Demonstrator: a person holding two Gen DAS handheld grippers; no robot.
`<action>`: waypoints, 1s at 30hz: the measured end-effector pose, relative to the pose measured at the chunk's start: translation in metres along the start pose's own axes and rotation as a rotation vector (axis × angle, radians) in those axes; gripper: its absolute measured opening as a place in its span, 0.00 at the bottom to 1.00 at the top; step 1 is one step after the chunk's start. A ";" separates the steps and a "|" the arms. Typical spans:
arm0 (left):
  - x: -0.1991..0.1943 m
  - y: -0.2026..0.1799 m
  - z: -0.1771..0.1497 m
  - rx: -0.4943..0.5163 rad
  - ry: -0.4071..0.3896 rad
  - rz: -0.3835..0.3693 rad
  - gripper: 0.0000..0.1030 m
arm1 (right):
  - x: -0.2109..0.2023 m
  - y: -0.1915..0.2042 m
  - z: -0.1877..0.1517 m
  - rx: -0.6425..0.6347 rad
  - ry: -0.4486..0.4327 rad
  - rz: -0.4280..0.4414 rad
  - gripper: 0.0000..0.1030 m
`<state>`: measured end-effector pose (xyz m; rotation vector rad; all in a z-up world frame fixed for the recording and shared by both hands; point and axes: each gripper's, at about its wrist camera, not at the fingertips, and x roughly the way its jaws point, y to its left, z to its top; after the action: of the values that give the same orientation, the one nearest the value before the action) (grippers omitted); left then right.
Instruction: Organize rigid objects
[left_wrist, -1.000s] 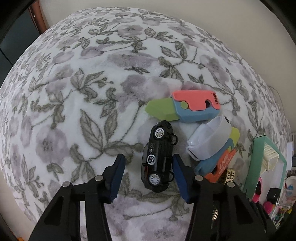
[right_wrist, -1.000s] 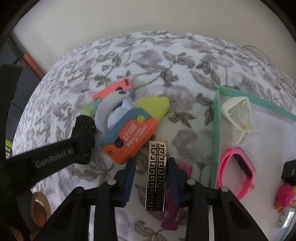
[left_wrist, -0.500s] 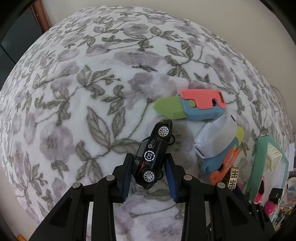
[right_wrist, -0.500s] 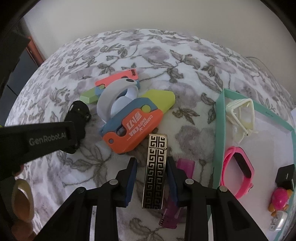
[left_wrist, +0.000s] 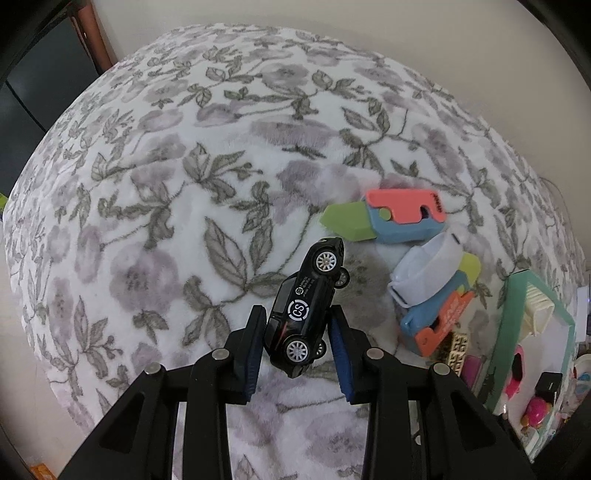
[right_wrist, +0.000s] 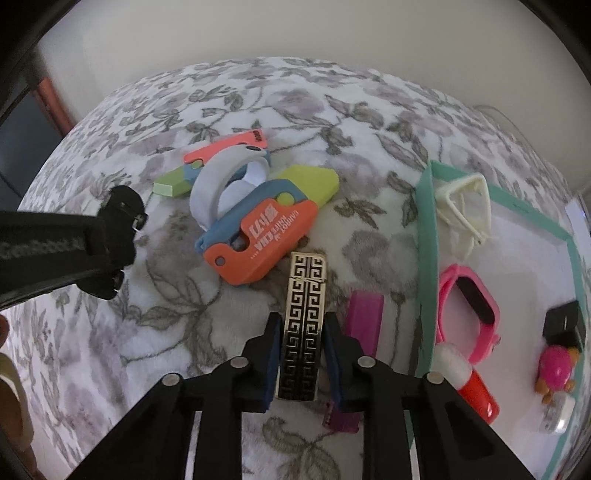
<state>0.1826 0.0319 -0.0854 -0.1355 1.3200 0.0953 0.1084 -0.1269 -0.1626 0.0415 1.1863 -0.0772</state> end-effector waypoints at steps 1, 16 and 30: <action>-0.004 0.002 -0.001 0.001 -0.008 0.001 0.35 | -0.001 0.001 -0.002 -0.002 0.002 -0.008 0.22; -0.043 -0.003 -0.011 0.013 -0.099 -0.015 0.35 | -0.015 -0.022 -0.026 0.131 0.034 0.070 0.21; -0.074 -0.009 -0.013 0.022 -0.191 -0.036 0.35 | -0.072 -0.050 -0.010 0.199 -0.121 0.112 0.21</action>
<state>0.1533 0.0221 -0.0168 -0.1282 1.1269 0.0622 0.0684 -0.1733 -0.0987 0.2742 1.0505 -0.0976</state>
